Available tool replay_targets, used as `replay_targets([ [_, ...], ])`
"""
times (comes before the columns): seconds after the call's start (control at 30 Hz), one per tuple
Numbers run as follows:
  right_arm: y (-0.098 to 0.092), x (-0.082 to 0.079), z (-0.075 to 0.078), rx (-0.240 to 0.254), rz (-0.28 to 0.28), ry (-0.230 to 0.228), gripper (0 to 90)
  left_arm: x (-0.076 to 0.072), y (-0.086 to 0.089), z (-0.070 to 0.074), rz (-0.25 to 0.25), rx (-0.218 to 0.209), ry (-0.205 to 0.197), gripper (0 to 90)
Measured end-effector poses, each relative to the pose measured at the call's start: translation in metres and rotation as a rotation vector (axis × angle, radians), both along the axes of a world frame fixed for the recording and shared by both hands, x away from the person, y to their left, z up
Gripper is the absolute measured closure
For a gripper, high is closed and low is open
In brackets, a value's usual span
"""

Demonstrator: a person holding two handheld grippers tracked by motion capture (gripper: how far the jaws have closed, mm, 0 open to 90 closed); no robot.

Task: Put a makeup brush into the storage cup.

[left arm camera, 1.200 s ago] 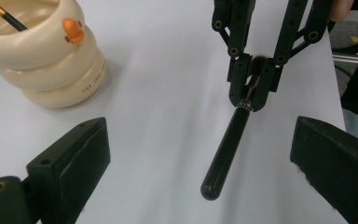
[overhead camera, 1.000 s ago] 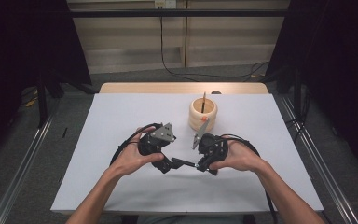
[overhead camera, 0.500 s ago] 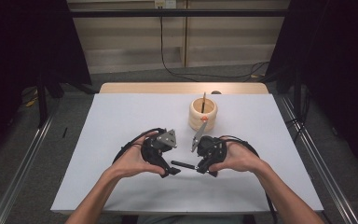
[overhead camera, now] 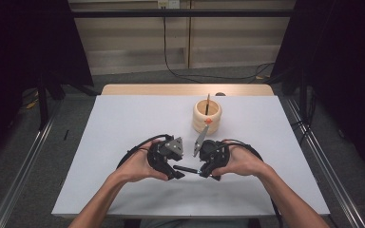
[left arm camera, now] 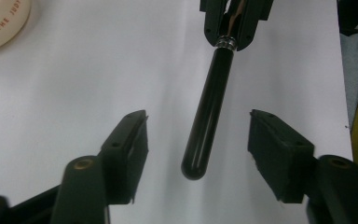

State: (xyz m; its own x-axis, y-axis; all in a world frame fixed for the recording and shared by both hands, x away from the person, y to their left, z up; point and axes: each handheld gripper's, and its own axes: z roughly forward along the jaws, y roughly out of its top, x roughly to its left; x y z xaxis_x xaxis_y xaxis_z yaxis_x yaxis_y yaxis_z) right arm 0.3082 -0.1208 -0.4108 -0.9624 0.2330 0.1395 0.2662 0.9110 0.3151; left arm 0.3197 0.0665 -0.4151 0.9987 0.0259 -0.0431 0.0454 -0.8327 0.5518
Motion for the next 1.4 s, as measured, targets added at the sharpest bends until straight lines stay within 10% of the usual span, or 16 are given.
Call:
replay_targets([
  [0.73,0.007,-0.007,0.001,0.009,0.056,-0.013,78.3,-0.003,-0.01,-0.007,-0.048,0.031,0.069,73.9],
  [1.4,0.003,-0.008,0.002,0.026,0.089,-0.022,77.6,-0.005,-0.009,-0.009,-0.099,0.014,0.092,79.3],
])
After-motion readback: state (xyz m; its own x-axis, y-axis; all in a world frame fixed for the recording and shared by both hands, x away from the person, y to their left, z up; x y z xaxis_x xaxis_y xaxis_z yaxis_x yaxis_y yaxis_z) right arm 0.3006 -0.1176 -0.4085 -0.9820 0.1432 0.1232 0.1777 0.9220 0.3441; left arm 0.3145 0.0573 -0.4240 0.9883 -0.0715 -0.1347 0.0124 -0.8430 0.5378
